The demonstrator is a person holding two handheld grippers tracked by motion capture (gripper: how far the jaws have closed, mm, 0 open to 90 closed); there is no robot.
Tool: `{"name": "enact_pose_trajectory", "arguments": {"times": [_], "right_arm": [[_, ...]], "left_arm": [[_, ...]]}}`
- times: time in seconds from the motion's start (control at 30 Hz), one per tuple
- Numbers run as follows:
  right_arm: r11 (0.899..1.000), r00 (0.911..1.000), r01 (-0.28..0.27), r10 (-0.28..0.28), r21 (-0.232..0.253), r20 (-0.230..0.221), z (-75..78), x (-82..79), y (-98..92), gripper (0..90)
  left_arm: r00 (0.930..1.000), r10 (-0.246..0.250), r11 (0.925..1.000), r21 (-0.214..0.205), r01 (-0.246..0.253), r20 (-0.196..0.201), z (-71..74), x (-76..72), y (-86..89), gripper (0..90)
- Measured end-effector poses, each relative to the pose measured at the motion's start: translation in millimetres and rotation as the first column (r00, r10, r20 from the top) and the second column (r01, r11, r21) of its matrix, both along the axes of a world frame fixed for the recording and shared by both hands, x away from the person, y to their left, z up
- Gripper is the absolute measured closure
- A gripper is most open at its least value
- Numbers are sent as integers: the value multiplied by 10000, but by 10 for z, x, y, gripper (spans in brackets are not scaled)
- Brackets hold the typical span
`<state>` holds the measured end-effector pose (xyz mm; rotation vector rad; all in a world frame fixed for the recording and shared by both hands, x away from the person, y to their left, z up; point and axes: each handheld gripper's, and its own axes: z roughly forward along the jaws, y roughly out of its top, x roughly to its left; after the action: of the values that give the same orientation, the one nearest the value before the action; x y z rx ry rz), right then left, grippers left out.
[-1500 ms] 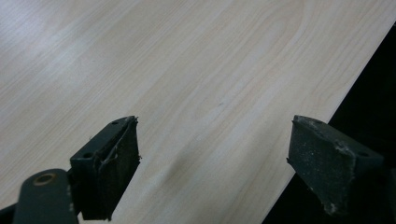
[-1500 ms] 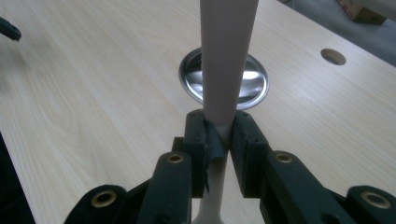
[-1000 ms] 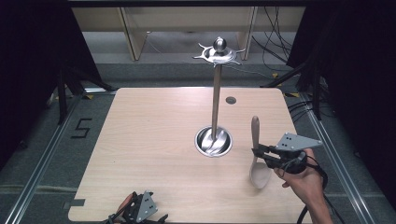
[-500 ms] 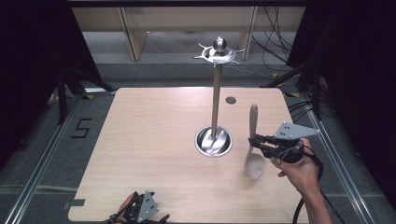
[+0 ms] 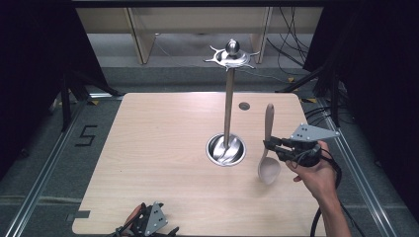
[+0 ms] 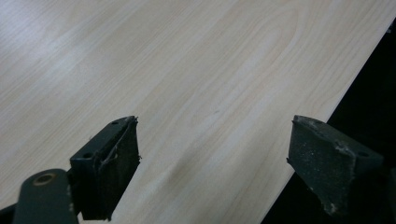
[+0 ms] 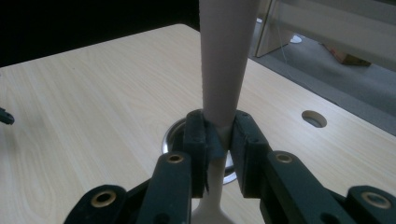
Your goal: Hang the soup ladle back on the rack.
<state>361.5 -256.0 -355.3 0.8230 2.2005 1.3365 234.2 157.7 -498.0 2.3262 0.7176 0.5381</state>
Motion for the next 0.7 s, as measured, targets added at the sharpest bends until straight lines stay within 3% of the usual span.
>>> {"name": "enact_pose_trajectory", "arguments": {"times": [0.17,0.2,0.43,0.47,0.67,0.7], "right_arm": [[9998,9999,-61,62,-169,88,45,46,15,779],[10000,10000,-36,35,-87,-71,73,54,21,779],[9997,10000,46,-48,253,77,184,127,103,779],[10000,9997,45,-46,59,225,252,155,123,779],[9999,9997,129,-130,40,204,377,181,171,779],[9999,9992,127,-124,-83,380,398,196,165,779]], "left_arm": [[10000,-29,10000,-79,29,-11,-1,-2,20,156],[10000,16,9999,-156,-15,36,-1,-11,17,156],[10000,18,9999,-149,-18,1,-5,-14,13,157],[10000,2,9999,-116,-2,19,-1,-12,15,156],[10000,-19,10000,-89,19,17,-4,-11,13,156],[10000,-18,9999,-104,18,12,-3,-13,12,157]]}}
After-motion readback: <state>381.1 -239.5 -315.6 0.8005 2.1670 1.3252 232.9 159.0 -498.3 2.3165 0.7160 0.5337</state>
